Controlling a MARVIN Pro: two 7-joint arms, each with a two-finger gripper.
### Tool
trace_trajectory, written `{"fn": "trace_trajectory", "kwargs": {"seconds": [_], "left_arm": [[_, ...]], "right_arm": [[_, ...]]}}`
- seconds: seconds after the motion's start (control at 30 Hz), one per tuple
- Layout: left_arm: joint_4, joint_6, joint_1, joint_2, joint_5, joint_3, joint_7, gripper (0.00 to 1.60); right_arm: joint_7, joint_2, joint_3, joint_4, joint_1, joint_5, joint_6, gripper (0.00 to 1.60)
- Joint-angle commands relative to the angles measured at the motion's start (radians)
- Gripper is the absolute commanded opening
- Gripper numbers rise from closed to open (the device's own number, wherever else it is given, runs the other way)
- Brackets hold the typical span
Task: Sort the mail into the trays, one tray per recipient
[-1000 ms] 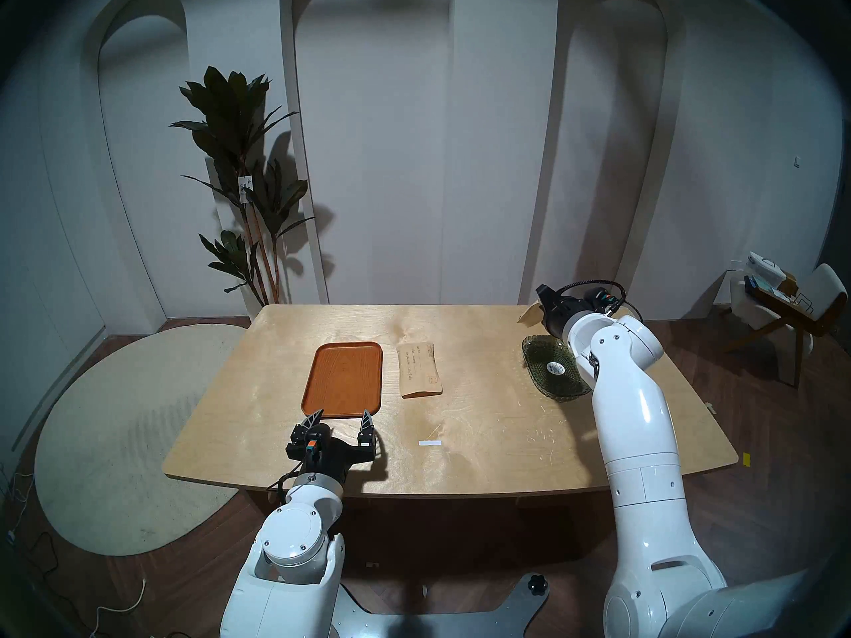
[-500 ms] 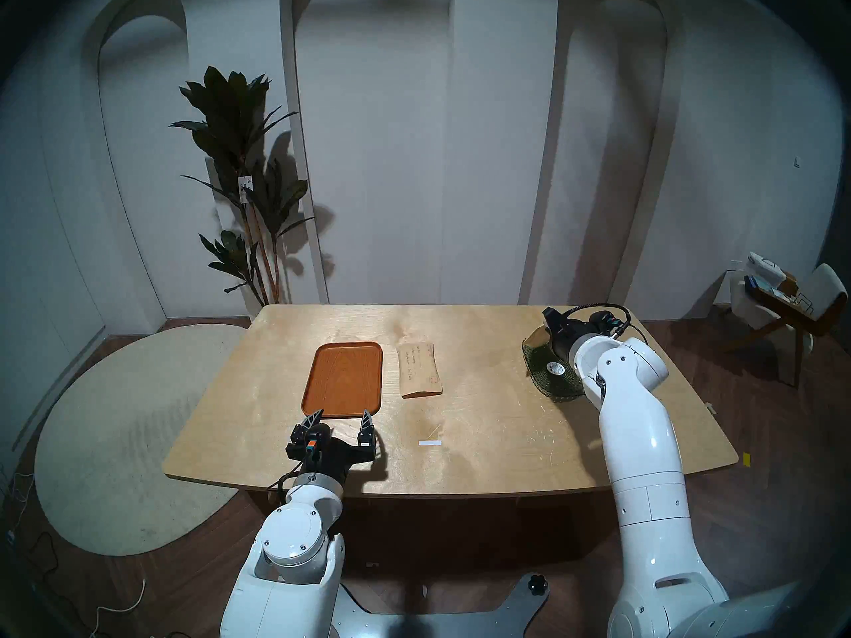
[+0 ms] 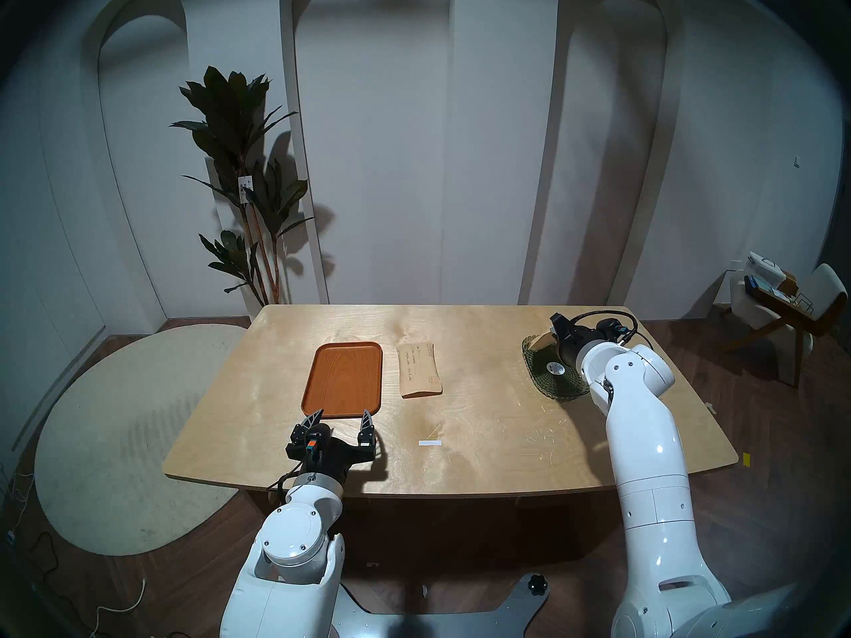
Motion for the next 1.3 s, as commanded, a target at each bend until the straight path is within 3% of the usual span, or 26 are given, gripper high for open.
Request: {"fn": "trace_trajectory", "kwargs": {"seconds": [0.0,0.93,1.0,1.07,1.1,1.17,1.27], "left_arm": [[-0.022,-0.003,-0.004,0.0,0.0,0.0,0.0,1.6],[-0.022,-0.003,-0.004,0.0,0.0,0.0,0.0,1.6],[-0.022,-0.003,-0.004,0.0,0.0,0.0,0.0,1.6],[-0.022,-0.003,-0.004,0.0,0.0,0.0,0.0,1.6],[-0.022,-0.003,-0.004,0.0,0.0,0.0,0.0,1.6],[-0.022,-0.003,-0.004,0.0,0.0,0.0,0.0,1.6],[-0.022,-0.003,-0.004,0.0,0.0,0.0,0.0,1.6]], "right_arm": [[0.0,-0.001,0.016,-0.026,-0.024,0.021,0.02,0.0],[-0.036,0.004,0.104,-0.017,-0.079,0.064,0.044,0.0],[-0.04,0.006,0.104,-0.013,-0.079,0.066,0.05,0.19],[-0.04,0.007,0.104,-0.011,-0.079,0.067,0.052,0.65],[-0.042,0.007,0.103,-0.009,-0.079,0.068,0.054,1.09],[-0.045,0.007,0.101,-0.009,-0.081,0.069,0.058,1.6],[-0.055,-0.001,0.096,-0.025,-0.09,0.073,0.066,1.6]]}}
